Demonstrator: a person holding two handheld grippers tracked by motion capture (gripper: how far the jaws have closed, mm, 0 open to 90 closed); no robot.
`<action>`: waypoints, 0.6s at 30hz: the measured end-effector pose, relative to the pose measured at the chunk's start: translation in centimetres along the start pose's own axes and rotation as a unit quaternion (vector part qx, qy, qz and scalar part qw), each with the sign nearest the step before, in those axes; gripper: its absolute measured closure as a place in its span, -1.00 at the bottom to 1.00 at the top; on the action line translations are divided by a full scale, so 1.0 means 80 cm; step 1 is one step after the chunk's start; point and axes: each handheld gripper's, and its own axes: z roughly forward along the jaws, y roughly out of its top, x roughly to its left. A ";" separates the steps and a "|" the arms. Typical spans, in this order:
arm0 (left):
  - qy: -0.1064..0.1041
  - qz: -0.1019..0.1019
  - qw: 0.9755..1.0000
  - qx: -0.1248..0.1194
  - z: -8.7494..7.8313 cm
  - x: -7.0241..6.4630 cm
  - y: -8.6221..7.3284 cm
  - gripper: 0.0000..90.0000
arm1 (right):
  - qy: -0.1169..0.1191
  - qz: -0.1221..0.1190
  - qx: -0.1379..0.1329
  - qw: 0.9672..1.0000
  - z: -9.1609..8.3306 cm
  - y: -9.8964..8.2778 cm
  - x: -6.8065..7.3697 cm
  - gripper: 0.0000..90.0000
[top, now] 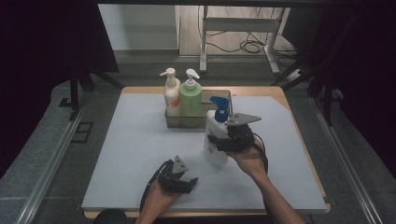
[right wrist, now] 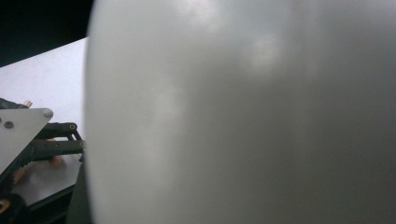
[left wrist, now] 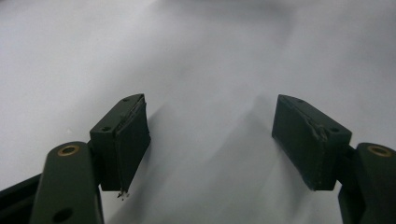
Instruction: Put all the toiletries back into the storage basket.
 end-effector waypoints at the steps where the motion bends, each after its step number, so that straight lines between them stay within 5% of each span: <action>1: 0.000 0.000 1.000 0.000 0.000 0.000 0.000 -0.41 | -0.001 0.000 0.000 1.000 0.000 0.001 -0.001 -0.19; 18: -0.001 0.000 1.000 0.000 0.000 0.000 0.000 -0.41 | -0.013 -0.001 -0.005 1.000 -0.008 0.030 -0.016 -0.19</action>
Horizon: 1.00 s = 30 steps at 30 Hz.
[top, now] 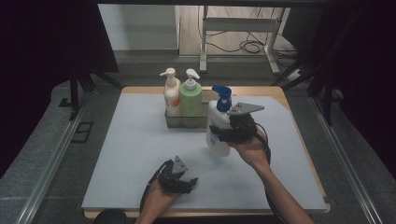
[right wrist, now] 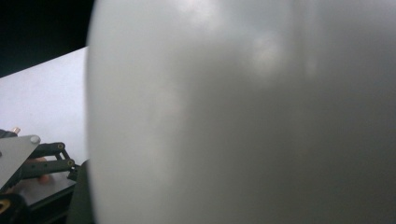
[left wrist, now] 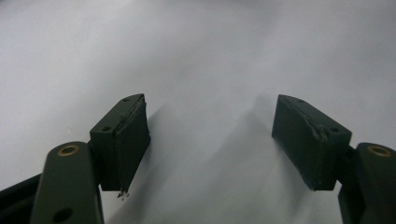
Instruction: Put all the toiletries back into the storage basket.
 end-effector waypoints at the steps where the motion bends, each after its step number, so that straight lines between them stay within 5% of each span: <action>1: 0.000 0.000 1.000 0.000 0.000 0.000 0.000 -0.41 | 0.000 -0.001 0.000 1.000 0.000 0.002 -0.001 -0.19; 30: 0.000 -0.002 1.000 -0.001 0.000 0.000 0.000 -0.41 | -0.031 -0.003 -0.022 0.999 0.006 0.051 -0.029 -0.18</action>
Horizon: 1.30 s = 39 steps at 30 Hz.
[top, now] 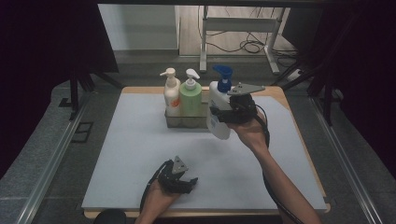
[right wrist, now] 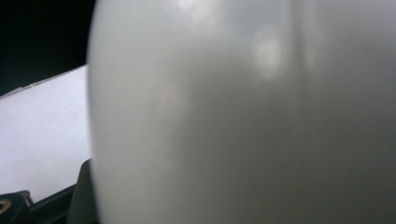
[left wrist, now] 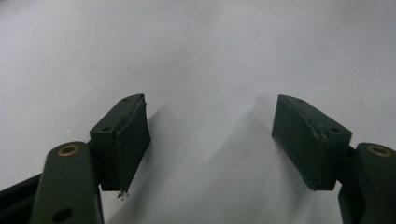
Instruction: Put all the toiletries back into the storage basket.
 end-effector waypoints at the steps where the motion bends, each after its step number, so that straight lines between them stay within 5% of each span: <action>1: 0.000 0.000 1.000 0.000 0.000 0.000 0.000 -0.41 | 0.000 0.000 -0.002 1.000 0.001 0.001 -0.001 -0.18; 39: 0.000 -0.003 1.000 -0.003 0.001 -0.001 0.000 -0.41 | -0.057 0.017 -0.020 0.998 0.051 0.039 -0.052 -0.18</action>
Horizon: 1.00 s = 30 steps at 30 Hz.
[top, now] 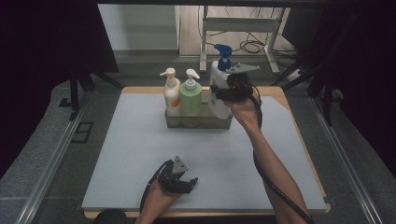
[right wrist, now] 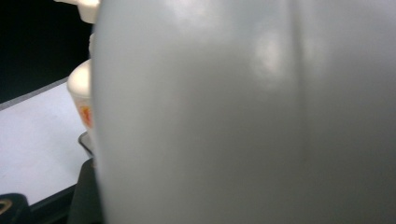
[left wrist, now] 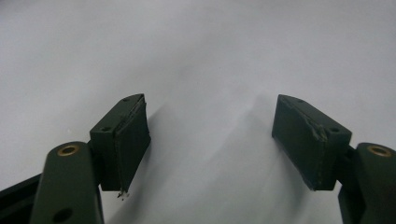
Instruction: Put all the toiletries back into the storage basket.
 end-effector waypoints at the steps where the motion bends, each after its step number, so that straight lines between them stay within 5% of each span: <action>1: 0.000 0.000 1.000 0.000 0.000 0.000 0.000 -0.41 | -0.001 0.001 0.000 1.000 0.002 0.001 0.000 -0.18; 30: 0.001 0.004 1.000 0.003 0.000 0.001 0.000 -0.41 | -0.026 0.012 0.011 1.000 0.069 -0.018 -0.015 -0.17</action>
